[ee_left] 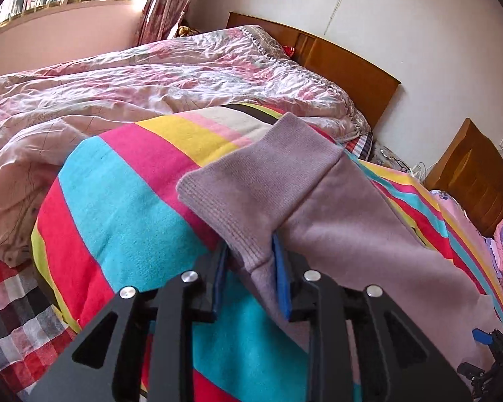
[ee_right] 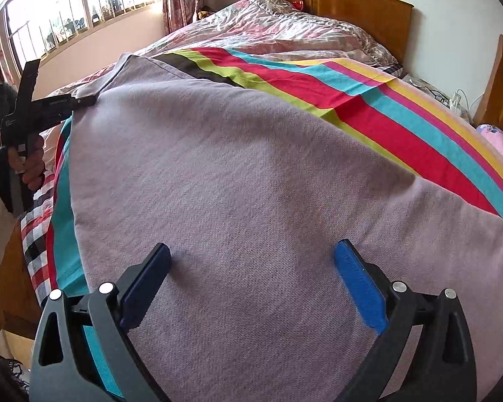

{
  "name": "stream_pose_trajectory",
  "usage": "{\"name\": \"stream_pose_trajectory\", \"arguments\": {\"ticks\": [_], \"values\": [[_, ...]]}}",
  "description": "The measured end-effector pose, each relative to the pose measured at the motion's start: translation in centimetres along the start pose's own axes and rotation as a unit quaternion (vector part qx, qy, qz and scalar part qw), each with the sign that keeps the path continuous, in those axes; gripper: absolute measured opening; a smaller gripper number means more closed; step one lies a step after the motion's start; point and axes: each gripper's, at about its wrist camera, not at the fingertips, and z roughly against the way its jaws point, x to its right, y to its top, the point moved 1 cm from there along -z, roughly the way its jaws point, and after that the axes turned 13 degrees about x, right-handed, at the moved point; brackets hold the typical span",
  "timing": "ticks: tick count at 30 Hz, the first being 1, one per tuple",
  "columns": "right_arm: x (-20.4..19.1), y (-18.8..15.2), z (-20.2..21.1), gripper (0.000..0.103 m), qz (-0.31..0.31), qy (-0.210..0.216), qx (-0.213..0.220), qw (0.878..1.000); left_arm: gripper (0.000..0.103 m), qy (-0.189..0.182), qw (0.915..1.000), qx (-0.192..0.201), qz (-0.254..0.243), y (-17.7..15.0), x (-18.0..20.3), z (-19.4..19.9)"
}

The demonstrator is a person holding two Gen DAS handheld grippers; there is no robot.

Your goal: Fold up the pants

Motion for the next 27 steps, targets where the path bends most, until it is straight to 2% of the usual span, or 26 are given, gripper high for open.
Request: {"name": "stream_pose_trajectory", "arguments": {"ticks": [1, 3, 4, 5, 7, 9, 11, 12, 13, 14, 15, 17, 18, 20, 22, 24, 26, 27], "values": [[0.1, 0.0, 0.0, 0.096, -0.002, 0.002, 0.001, 1.0, 0.043, 0.019, 0.9997, 0.011, 0.001, 0.4, 0.0, 0.9], [0.2, 0.1, -0.1, 0.097, -0.007, 0.006, 0.001, 1.0, 0.044, 0.032, 0.9979, 0.055, -0.01, 1.9, 1.2, 3.0], [0.1, 0.1, -0.1, 0.098, -0.006, 0.006, 0.0, 1.0, 0.044, 0.021, 0.9971, 0.068, -0.025, 2.9, 2.2, 3.7], [0.1, 0.1, -0.2, 0.098, -0.004, 0.005, 0.0, 1.0, 0.044, 0.001, 0.9965, 0.07, -0.045, 3.9, 3.3, 3.7], [0.0, 0.1, -0.2, 0.099, 0.0, 0.004, -0.002, 1.0, 0.045, -0.016, 0.9943, 0.065, -0.083, 6.2, 5.5, 2.8], [0.0, 0.1, -0.2, 0.099, -0.002, 0.006, -0.001, 1.0, 0.055, -0.073, 0.9936, 0.019, -0.083, 8.2, 6.0, -0.3], [0.2, 0.1, -0.1, 0.099, -0.005, 0.009, 0.001, 1.0, 0.057, -0.098, 0.9933, -0.024, -0.057, 9.4, 5.0, -3.9], [0.2, 0.1, -0.1, 0.099, -0.007, 0.01, 0.002, 1.0, 0.058, -0.125, 0.9898, -0.058, -0.037, 9.7, 4.3, -5.9], [0.2, 0.1, -0.1, 0.099, -0.008, 0.011, 0.002, 1.0, 0.058, -0.133, 0.988, -0.075, -0.024, 9.9, 3.6, -7.4], [0.3, 0.1, -0.1, 0.099, -0.009, 0.011, 0.003, 1.0, 0.059, -0.121, 0.989, -0.083, -0.02, 9.7, 3.1, -8.6], [0.3, 0.1, -0.1, 0.099, -0.01, 0.012, 0.003, 1.0, 0.064, -0.126, 0.9871, -0.098, -0.013, 9.5, 2.6, -9.7], [0.3, 0.1, -0.1, 0.099, -0.009, 0.013, 0.003, 1.0, 0.069, -0.162, 0.9771, -0.138, 0.0, 8.2, 2.7, -11.5], [0.3, 0.1, -0.1, 0.099, -0.01, 0.013, 0.003, 1.0, 0.069, -0.155, 0.9777, -0.14, -0.019, 7.4, 3.1, -11.7], [0.5, 0.1, -0.1, 0.099, -0.013, 0.017, 0.004, 1.0, 0.067, -0.139, 0.9815, -0.118, -0.061, 6.5, 4.2, -11.3], [0.7, 0.2, 0.0, 0.099, -0.021, 0.023, 0.006, 1.0, 0.039, -0.086, 0.9882, -0.101, -0.077, 6.0, 4.6, -11.3], [0.8, 0.2, -0.1, 0.099, -0.023, 0.027, 0.006, 0.999, 0.033, -0.039, 0.9907, -0.08, -0.103, 5.9, 5.2, -11.1], [0.7, 0.2, -0.1, 0.099, -0.021, 0.025, 0.006, 0.999, 0.031, 0.019, 0.987, -0.055, -0.15, 5.6, 6.4, -10.9], [0.6, 0.2, -0.2, 0.099, -0.019, 0.024, 0.005, 1.0, 0.031, 0.035, 0.9849, -0.052, -0.161, 5.2, 6.9, -11.2]]}}
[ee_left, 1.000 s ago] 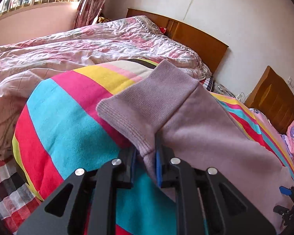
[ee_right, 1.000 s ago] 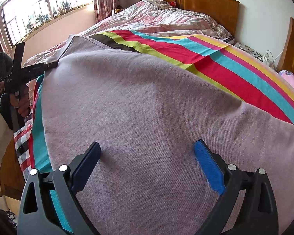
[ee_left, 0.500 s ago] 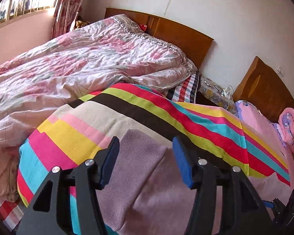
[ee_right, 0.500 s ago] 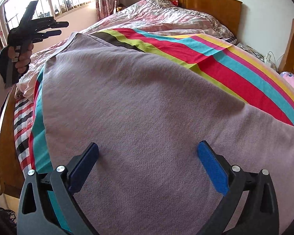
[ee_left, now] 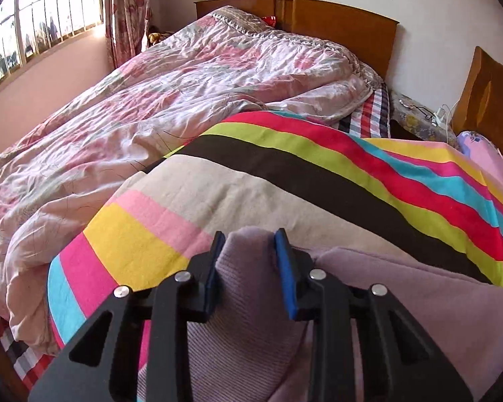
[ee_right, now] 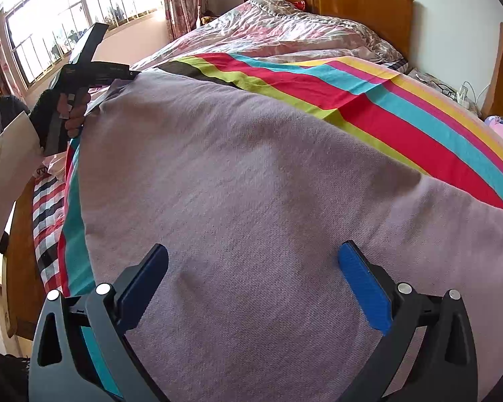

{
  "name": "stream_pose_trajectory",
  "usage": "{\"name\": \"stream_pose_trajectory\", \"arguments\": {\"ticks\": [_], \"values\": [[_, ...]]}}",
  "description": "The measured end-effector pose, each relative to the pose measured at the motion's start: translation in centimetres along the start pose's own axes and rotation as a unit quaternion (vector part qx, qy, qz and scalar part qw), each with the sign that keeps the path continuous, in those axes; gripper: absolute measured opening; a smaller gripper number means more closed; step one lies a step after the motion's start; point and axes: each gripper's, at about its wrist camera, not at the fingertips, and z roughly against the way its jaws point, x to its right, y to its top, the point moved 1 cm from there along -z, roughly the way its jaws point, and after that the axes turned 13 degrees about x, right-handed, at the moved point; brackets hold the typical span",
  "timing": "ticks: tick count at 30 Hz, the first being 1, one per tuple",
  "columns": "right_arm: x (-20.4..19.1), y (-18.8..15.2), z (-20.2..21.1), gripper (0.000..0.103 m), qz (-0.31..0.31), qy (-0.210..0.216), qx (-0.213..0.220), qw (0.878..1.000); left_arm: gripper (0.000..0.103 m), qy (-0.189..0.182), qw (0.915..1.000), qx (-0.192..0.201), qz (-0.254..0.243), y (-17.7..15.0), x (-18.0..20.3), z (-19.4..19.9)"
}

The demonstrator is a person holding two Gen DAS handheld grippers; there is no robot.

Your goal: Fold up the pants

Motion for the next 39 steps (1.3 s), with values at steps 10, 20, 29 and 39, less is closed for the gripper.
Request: {"name": "stream_pose_trajectory", "arguments": {"ticks": [10, 20, 29, 39], "values": [[1.3, 2.6, 4.1, 0.098, -0.002, -0.005, 0.039, 0.999, 0.099, 0.02, 0.9891, 0.141, 0.036, 1.4, 4.3, 13.4], [9.2, -3.9, 8.6, 0.098, -0.038, -0.128, -0.019, 0.991, 0.099, -0.102, 0.9884, -0.01, -0.112, -11.3, 20.6, 14.0], [12.6, -10.6, 18.7, 0.098, -0.067, -0.174, 0.004, 0.982, 0.099, -0.138, 0.9856, -0.016, -0.097, -11.0, 23.3, 18.7], [17.7, -18.6, 29.1, 0.098, -0.126, -0.24, 0.034, 0.962, 0.1, -0.164, 0.967, -0.036, -0.192, -16.2, 31.8, 20.5]]}}
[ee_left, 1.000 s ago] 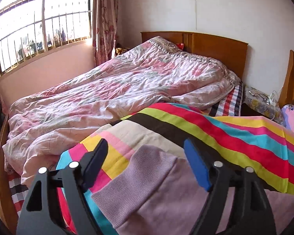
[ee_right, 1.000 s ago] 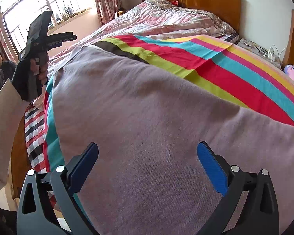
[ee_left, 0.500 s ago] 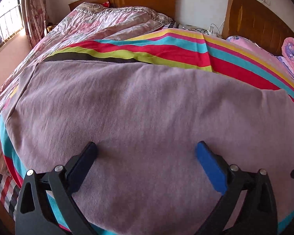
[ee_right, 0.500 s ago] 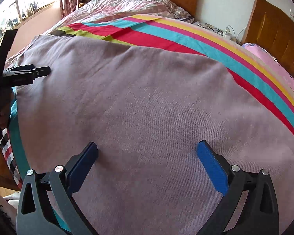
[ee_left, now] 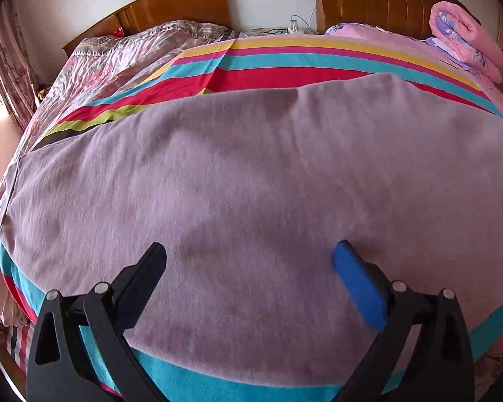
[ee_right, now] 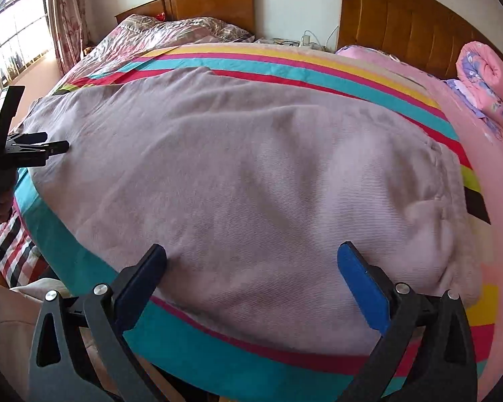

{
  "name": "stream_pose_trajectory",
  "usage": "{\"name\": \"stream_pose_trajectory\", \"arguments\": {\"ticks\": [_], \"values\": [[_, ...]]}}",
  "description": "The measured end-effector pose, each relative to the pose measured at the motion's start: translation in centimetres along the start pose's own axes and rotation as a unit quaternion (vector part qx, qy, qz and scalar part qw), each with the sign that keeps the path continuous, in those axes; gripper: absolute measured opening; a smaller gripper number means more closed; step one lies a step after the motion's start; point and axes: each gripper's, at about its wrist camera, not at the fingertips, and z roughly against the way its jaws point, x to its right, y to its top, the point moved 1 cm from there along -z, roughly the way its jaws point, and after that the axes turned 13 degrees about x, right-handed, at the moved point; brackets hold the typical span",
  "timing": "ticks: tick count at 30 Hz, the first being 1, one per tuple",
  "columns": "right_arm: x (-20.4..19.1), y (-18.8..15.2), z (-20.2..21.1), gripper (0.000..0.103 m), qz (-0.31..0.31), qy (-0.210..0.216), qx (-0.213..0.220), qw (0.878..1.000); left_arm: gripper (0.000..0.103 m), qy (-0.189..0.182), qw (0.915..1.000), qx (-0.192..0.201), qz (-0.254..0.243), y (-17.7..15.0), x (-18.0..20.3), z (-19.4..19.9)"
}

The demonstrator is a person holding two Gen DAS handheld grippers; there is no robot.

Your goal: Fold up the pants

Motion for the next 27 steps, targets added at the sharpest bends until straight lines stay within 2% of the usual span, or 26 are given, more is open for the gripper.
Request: {"name": "stream_pose_trajectory", "arguments": {"ticks": [2, 3, 5, 7, 9, 10, 12, 15, 17, 19, 20, 21, 23, 24, 25, 26, 27], "values": [[2.4, -1.0, 0.4, 0.099, -0.033, -0.017, -0.011, 0.999, 0.1, -0.001, 1.0, 0.003, -0.008, 0.0, 0.3, 0.2], [3.0, -1.7, 0.1, 0.098, -0.037, -0.011, -0.023, 0.999, 0.101, 0.001, 0.9999, -0.001, -0.012, -0.3, 0.4, 0.0], [2.6, -2.4, 0.3, 0.098, -0.004, -0.005, -0.018, 1.0, 0.102, -0.003, 1.0, 0.006, 0.003, -0.6, 0.1, -0.2], [2.4, -1.8, 0.7, 0.098, -0.01, -0.025, -0.037, 0.999, 0.101, -0.012, 0.9997, 0.007, 0.022, -0.6, -0.5, 0.3], [1.5, -0.1, 1.3, 0.098, -0.01, -0.061, -0.033, 0.998, 0.101, -0.014, 0.9979, 0.044, 0.044, -0.5, -1.8, 2.0], [0.6, 0.9, 1.7, 0.098, -0.007, -0.056, -0.013, 0.998, 0.101, -0.019, 0.9965, 0.055, 0.059, -0.5, -2.8, 2.6], [-1.7, 3.2, 1.4, 0.099, -0.002, -0.014, 0.019, 1.0, 0.101, -0.018, 0.9919, 0.072, 0.103, -0.9, -5.4, 3.6], [-8.1, 6.8, -1.9, 0.099, 0.045, 0.062, 0.028, 0.997, 0.101, -0.015, 0.9774, 0.087, 0.192, -2.2, -10.4, 5.0], [-13.7, 8.9, -4.4, 0.099, 0.102, 0.102, 0.031, 0.989, 0.101, -0.009, 0.9618, 0.114, 0.249, -3.8, -14.2, 6.5], [-18.9, 10.5, -6.7, 0.098, 0.132, 0.15, 0.035, 0.979, 0.101, -0.012, 0.9407, 0.124, 0.315, -5.8, -18.5, 7.2], [-21.4, 11.3, -7.7, 0.098, 0.138, 0.173, 0.036, 0.974, 0.101, -0.02, 0.9255, 0.125, 0.357, -6.9, -20.8, 7.2], [-23.6, 12.0, -8.7, 0.098, 0.14, 0.2, 0.037, 0.969, 0.1, -0.026, 0.9065, 0.133, 0.4, -8.1, -23.2, 7.4], [-28.1, 13.1, -10.7, 0.099, 0.14, 0.252, 0.025, 0.957, 0.097, -0.04, 0.8637, 0.151, 0.479, -10.6, -27.7, 7.3], [-30.0, 13.7, -11.7, 0.099, 0.141, 0.271, 0.019, 0.952, 0.093, -0.044, 0.8458, 0.156, 0.508, -11.6, -29.7, 7.1], [-31.8, 14.1, -12.6, 0.098, 0.144, 0.284, 0.013, 0.948, 0.092, -0.053, 0.8329, 0.164, 0.526, -12.1, -31.4, 6.8], [-33.6, 14.4, -13.3, 0.099, 0.147, 0.296, 0.006, 0.944, 0.092, -0.061, 0.8255, 0.173, 0.534, -12.3, -32.8, 6.5], [-35.0, 14.7, -13.7, 0.099, 0.149, 0.306, 0.002, 0.94, 0.091, -0.059, 0.8244, 0.178, 0.534, -12.2, -34.1, 6.2]]}}
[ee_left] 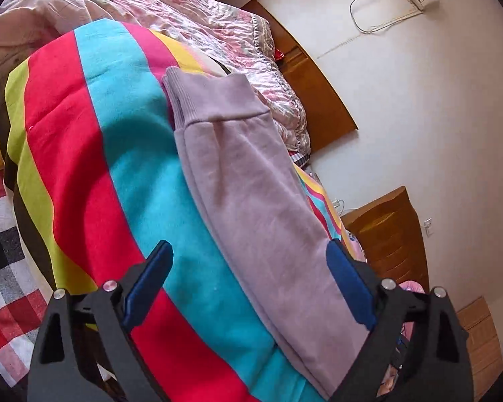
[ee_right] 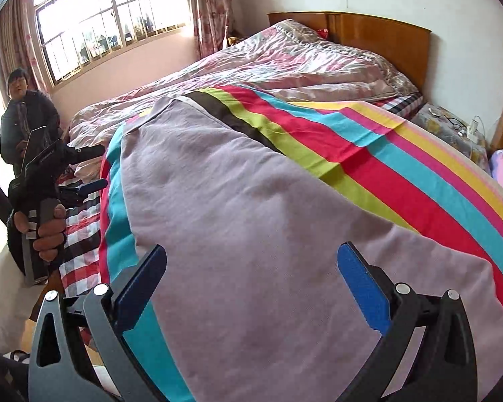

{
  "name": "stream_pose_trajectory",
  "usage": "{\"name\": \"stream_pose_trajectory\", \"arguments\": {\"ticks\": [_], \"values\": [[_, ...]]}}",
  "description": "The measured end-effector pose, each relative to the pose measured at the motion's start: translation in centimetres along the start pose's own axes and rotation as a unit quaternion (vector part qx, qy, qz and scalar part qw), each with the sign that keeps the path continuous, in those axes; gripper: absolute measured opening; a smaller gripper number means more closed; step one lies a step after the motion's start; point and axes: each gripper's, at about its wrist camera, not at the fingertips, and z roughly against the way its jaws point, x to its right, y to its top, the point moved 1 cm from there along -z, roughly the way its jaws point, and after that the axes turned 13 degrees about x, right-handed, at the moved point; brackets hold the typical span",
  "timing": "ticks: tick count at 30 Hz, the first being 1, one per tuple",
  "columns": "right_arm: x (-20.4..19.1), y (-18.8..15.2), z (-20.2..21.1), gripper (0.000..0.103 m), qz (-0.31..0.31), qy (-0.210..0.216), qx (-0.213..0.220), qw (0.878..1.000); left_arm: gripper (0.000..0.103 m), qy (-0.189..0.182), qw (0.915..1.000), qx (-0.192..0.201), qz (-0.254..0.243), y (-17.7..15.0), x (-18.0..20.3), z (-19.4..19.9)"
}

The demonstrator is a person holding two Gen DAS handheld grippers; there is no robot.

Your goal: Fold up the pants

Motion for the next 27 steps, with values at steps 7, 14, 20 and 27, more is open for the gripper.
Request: {"name": "stream_pose_trajectory", "arguments": {"ticks": [7, 14, 20, 27], "values": [[-2.4, 1.3, -4.5, 0.099, -0.002, 0.02, -0.017, 1.0, 0.081, 0.001, 1.0, -0.006, -0.002, 4.2, -2.7, -4.8], [-2.5, -1.0, -7.0, 0.099, 0.002, 0.005, -0.064, 0.998, 0.039, -0.028, 0.9989, -0.025, -0.027, 6.9, -3.5, -7.5], [-5.6, 3.1, -8.6, 0.099, 0.076, 0.045, -0.039, 0.995, 0.038, -0.038, 0.9984, -0.023, -0.036, 8.0, -3.6, -9.0], [-4.8, 4.1, -15.5, 0.099, 0.124, 0.086, -0.093, 0.984, 0.014, -0.013, 0.9939, 0.024, -0.107, 8.0, -0.8, -7.8]]}}
